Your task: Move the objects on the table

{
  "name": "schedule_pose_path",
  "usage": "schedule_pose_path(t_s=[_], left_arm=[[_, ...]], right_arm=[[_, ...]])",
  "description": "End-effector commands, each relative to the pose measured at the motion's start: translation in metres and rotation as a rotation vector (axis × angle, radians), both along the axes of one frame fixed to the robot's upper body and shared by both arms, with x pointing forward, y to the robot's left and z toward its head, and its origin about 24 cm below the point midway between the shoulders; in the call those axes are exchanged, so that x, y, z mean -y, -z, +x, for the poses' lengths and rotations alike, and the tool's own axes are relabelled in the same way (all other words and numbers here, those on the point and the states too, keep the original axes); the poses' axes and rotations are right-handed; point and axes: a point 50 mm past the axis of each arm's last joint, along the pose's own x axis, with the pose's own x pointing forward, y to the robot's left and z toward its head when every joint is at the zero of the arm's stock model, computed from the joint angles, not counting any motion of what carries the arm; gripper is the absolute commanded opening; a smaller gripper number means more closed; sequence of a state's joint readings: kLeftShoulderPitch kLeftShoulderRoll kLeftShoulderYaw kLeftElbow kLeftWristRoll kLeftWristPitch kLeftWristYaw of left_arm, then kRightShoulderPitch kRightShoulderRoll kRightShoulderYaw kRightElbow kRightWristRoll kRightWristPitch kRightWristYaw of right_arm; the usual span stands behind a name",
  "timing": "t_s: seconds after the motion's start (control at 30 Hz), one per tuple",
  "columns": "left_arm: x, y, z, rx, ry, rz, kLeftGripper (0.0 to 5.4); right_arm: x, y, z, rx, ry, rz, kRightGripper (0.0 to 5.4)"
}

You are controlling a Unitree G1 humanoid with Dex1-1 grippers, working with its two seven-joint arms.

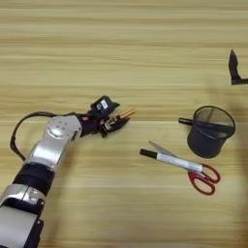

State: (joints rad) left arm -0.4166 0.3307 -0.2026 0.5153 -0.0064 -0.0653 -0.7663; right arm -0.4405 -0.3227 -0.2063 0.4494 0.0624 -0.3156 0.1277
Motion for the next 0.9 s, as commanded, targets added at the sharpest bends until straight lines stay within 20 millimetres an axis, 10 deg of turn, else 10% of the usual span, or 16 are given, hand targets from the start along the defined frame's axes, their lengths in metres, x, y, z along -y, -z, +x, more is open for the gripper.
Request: schedule_pose_path(t_s=[0.03, 0.57, 0.9], left_arm=[[-0.001, -0.005, 0.002, 0.030, 0.003, 0.013, 3.45], [0.015, -0.024, -0.009, 0.098, 0.128, -0.115, 5.32], [0.021, -0.036, -0.026, 0.074, 0.290, -0.172, 5.38]], right_arm=[[-0.002, -0.002, 0.003, 0.005, -0.007, 0.008, 5.40], [-0.002, -0.001, 0.002, 0.009, -0.009, 0.009, 5.40], [-0.003, -0.001, 0.002, 0.011, -0.012, 0.010, 5.40]])
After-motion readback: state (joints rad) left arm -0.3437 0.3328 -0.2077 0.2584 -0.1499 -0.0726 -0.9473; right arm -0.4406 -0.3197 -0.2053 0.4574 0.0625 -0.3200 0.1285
